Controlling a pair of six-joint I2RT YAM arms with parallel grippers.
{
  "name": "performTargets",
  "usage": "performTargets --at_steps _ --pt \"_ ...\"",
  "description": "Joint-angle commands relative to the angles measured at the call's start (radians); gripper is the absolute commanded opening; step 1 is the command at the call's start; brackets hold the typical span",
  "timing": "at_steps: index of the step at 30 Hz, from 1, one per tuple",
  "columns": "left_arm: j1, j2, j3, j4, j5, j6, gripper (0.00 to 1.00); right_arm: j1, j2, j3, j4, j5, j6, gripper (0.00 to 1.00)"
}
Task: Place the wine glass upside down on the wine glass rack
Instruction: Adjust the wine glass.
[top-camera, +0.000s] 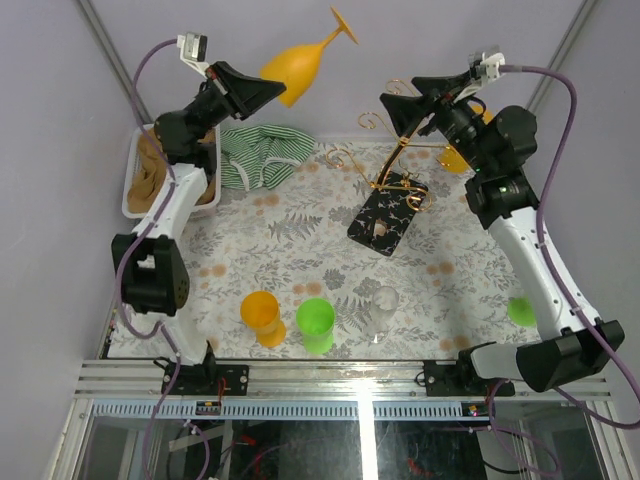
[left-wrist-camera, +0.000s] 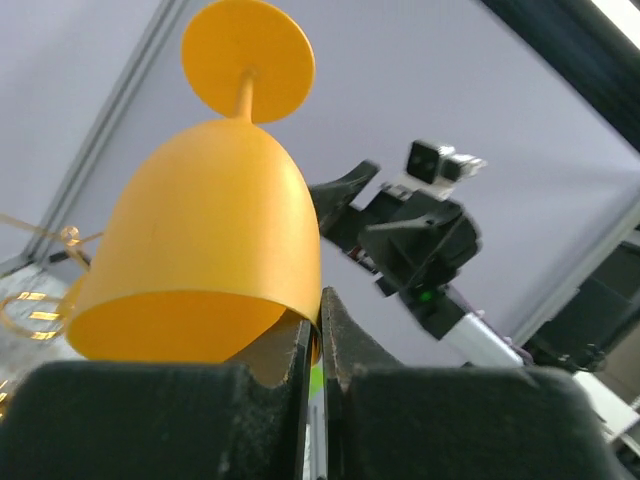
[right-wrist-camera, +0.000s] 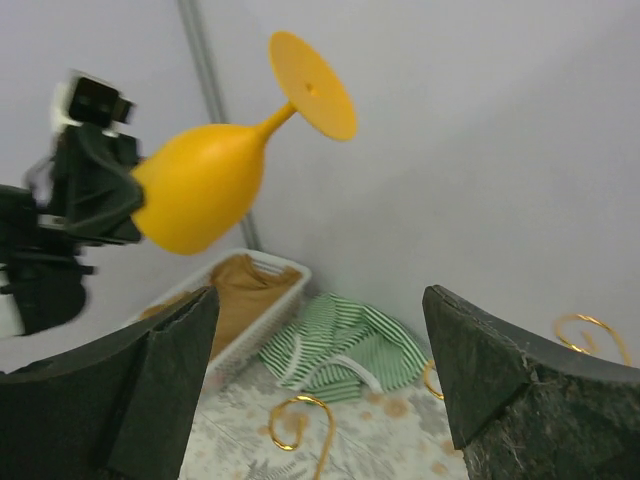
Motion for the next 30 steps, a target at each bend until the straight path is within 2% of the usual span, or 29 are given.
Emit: performTargets --at_steps 1,3,4,5,7,10,16,21,24,30 --pt "-0.008 -0.157 0.06 -0.648 0.124 0.535 0.0 -0.001 -0.027 0.173 -0.422 0.255 -0.21 0.9" --pt "-0.008 -0.193 0.152 -1.061 0.082 0.83 0.0 0.001 -0.024 0.226 -0.535 0.363 -0.25 0.9" --pt "-0.008 -0.204 0.208 -1.228 0.049 0.996 0.0 -0.001 -0.022 0.261 -0.579 0.428 -0.269 0.9" --pt "-0.007 -0.211 0.251 -1.364 0.019 1.089 0.0 -0.001 -0.02 0.29 -0.622 0.471 -0.29 0.91" --pt "-0.005 -0.218 0.325 -1.56 -0.039 1.207 0.0 -0.001 -0.016 0.311 -0.684 0.545 -0.311 0.92" --pt "-0.005 -0.239 0.366 -1.736 -0.109 1.3 0.0 0.0 0.005 0.345 -0.762 0.629 -0.339 0.92" --pt "-0.005 -0.317 0.304 -1.946 -0.254 1.39 0.0 -0.001 0.031 0.316 -0.846 0.818 -0.351 0.93" --pt "-0.005 -0.402 0.196 -1.999 -0.385 1.42 0.0 -0.011 0.036 0.265 -0.835 0.964 -0.359 0.97" --pt "-0.005 -0.428 0.142 -1.993 -0.394 1.413 0.0 -0.048 0.083 0.283 -0.839 0.924 -0.319 0.98" --pt "-0.005 -0.453 0.086 -1.98 -0.386 1.409 0.0 -0.064 0.277 0.51 -0.912 0.785 -0.259 0.99"
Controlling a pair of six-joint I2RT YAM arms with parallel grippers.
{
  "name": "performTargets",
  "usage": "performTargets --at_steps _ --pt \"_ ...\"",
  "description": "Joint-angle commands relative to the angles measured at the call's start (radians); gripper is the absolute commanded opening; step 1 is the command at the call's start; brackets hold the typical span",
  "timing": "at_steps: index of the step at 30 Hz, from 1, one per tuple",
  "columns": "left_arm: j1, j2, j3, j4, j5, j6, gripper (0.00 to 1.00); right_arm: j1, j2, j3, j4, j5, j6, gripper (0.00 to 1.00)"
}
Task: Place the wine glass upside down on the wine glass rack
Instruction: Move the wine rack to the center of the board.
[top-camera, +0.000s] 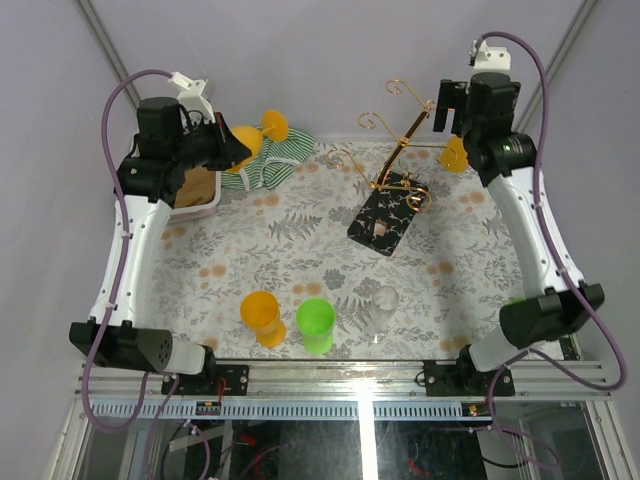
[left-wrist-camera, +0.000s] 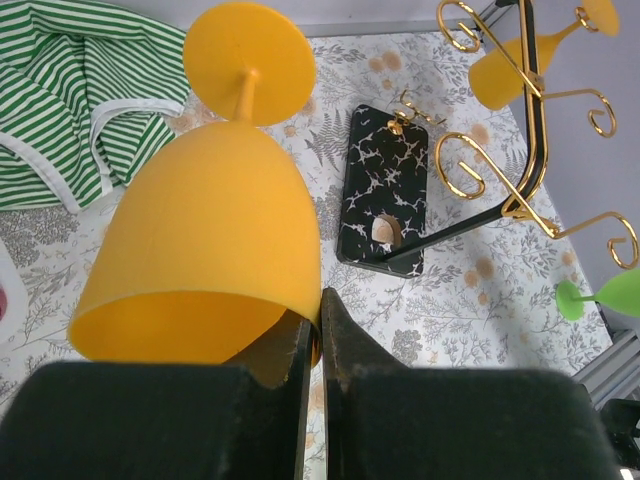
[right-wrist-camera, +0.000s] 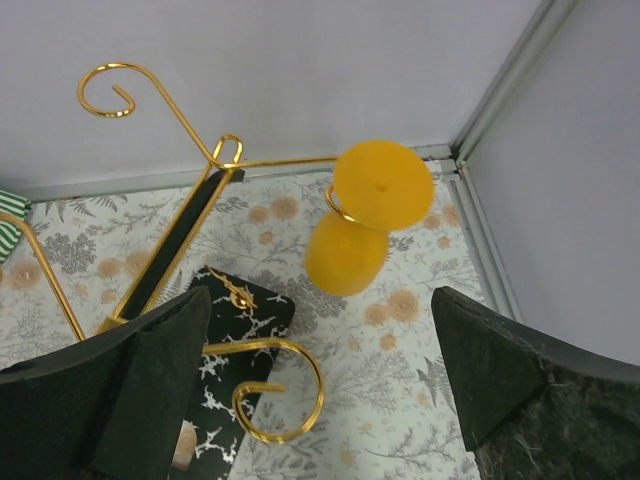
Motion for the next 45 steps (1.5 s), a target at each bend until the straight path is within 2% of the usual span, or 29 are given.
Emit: performTargets --at_steps 1,6,9,12,16,20,26,32,45 --pt "0.002 -0.044 -0.037 0.023 -0.02 0.023 0.0 -0.002 0.132 0.196 -0.04 -0.059 0.026 1.0" --pt "0.003 -0.06 -0.076 0.013 -0.044 0.05 0.0 -0.02 0.312 0.447 -0.213 0.098 0.006 0.99" --pt "0.002 -0.056 -0.079 0.005 -0.058 0.068 0.0 -0.08 0.308 0.457 -0.257 0.091 0.063 0.99" --pt "0.003 -0.036 -0.069 0.003 -0.05 0.074 0.0 -0.134 0.257 0.374 -0.255 0.048 0.127 0.99" --pt "0.003 0.003 -0.04 0.002 -0.027 0.078 0.0 -0.186 0.207 0.27 -0.274 0.089 0.184 0.99" --pt "0.003 0.029 -0.012 0.002 -0.007 0.081 0.0 -0.241 0.16 0.157 -0.307 0.021 0.258 0.99" --pt "0.003 0.048 0.001 0.002 0.003 0.087 0.0 -0.248 0.043 -0.07 -0.256 0.006 0.306 0.99" --pt "0.003 0.064 0.016 0.002 0.015 0.088 0.0 -0.248 -0.019 -0.274 -0.217 -0.103 0.376 0.99" --pt "0.003 0.105 0.063 -0.008 0.041 0.094 0.0 -0.248 0.029 -0.452 -0.113 -0.121 0.453 0.99"
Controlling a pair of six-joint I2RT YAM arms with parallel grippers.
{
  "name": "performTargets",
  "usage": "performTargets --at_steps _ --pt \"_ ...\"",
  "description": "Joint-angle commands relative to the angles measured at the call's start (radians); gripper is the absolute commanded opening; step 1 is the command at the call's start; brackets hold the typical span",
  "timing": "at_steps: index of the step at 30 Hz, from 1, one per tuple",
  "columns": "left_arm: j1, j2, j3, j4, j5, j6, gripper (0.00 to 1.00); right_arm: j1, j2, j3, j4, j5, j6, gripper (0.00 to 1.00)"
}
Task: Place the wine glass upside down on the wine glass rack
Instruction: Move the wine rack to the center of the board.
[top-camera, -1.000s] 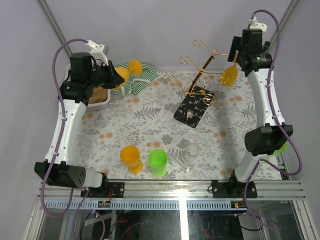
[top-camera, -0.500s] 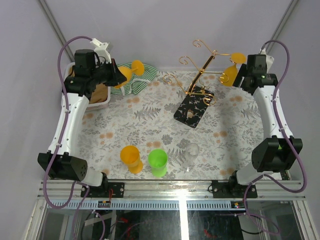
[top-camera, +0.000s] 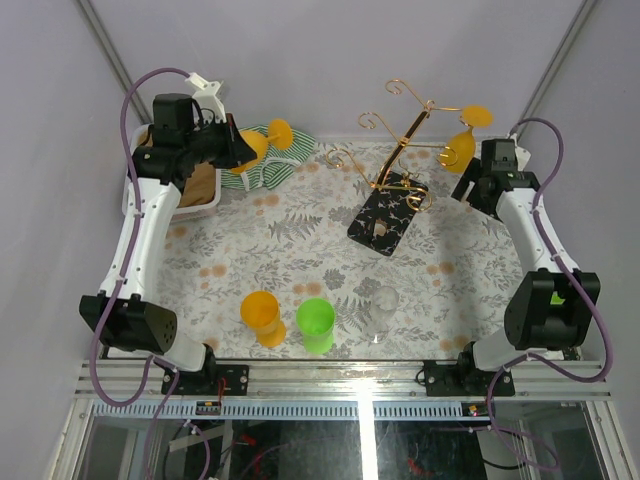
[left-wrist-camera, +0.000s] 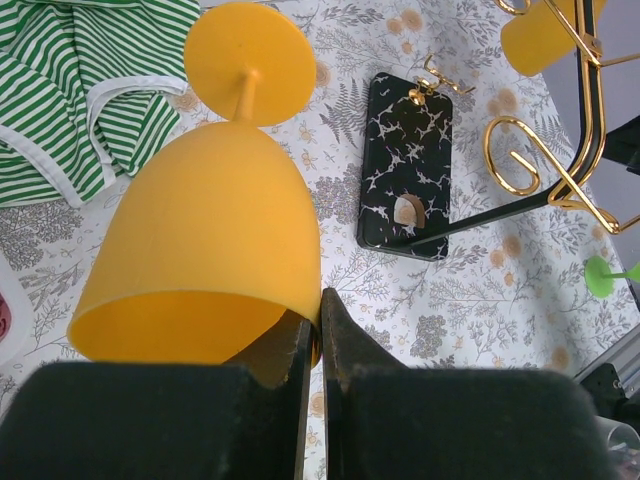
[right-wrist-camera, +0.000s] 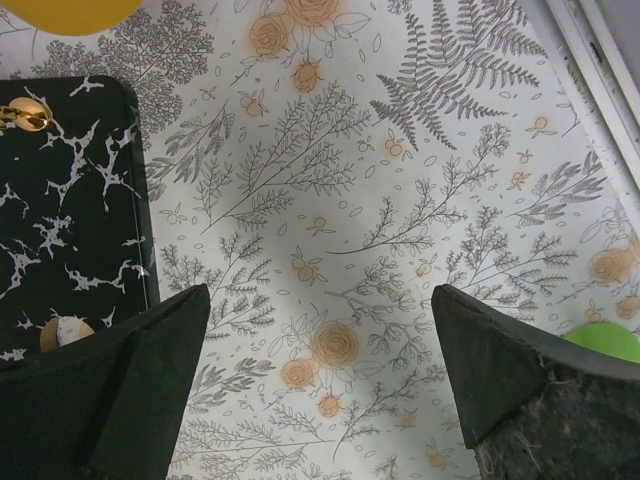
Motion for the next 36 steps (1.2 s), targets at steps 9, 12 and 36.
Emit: performTargets --at_steps 9,12,36 --pt "0.004 0.014 0.041 0.014 0.018 0.023 0.0 0.026 0.122 -0.063 0.146 -0.045 0.098 0.99" --pt "0.003 0.012 0.038 0.013 0.008 0.026 0.0 0.049 0.178 -0.054 0.154 -0.041 0.117 0.99" --pt "0.007 0.029 0.057 0.014 0.017 0.022 0.0 0.123 0.292 -0.075 0.2 0.058 0.142 0.99"
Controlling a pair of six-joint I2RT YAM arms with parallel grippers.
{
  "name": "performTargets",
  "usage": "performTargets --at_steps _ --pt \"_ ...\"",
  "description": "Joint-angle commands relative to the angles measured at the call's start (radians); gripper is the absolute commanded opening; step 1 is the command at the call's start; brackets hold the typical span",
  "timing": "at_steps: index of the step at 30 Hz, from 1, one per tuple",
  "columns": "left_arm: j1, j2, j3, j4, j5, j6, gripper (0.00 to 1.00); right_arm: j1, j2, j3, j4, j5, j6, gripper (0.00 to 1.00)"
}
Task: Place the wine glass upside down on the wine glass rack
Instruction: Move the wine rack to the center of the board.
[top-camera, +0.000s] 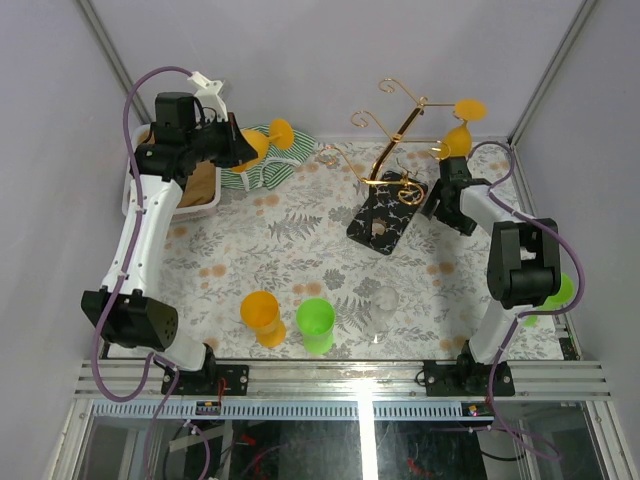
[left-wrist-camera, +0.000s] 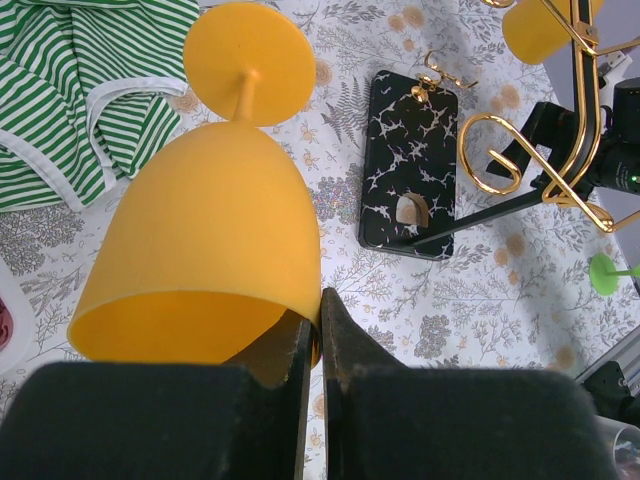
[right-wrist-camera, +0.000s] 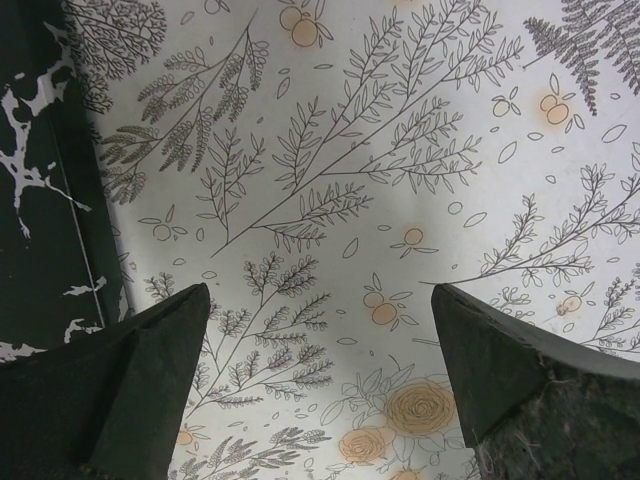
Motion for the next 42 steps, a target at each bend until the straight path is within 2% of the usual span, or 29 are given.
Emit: performTargets --at_steps 1,16,21,28,33,42 --pt "0.006 0.007 0.042 0.017 0.012 0.009 0.0 0.009 -0.015 -0.003 0.009 0.047 0.013 0.99" --pt "0.006 0.021 0.056 0.017 0.022 -0.003 0.0 -0.097 -0.028 -0.061 0.002 0.01 -0.001 0.99" --pt "0.006 0.021 0.06 0.016 0.024 -0.005 0.0 -0.14 -0.034 -0.08 0.038 -0.134 0.018 0.99" --pt "0.005 0.023 0.054 0.021 0.023 -0.005 0.0 -0.175 -0.1 -0.148 0.205 -0.387 0.029 0.99" --pt "0.007 0.027 0.054 0.024 0.024 -0.006 0.0 -0.214 -0.1 -0.22 0.352 -0.567 0.109 0.99" --pt "0.006 0.033 0.051 0.026 0.027 -0.005 0.0 -0.217 0.016 -0.209 0.452 -0.688 0.174 0.99"
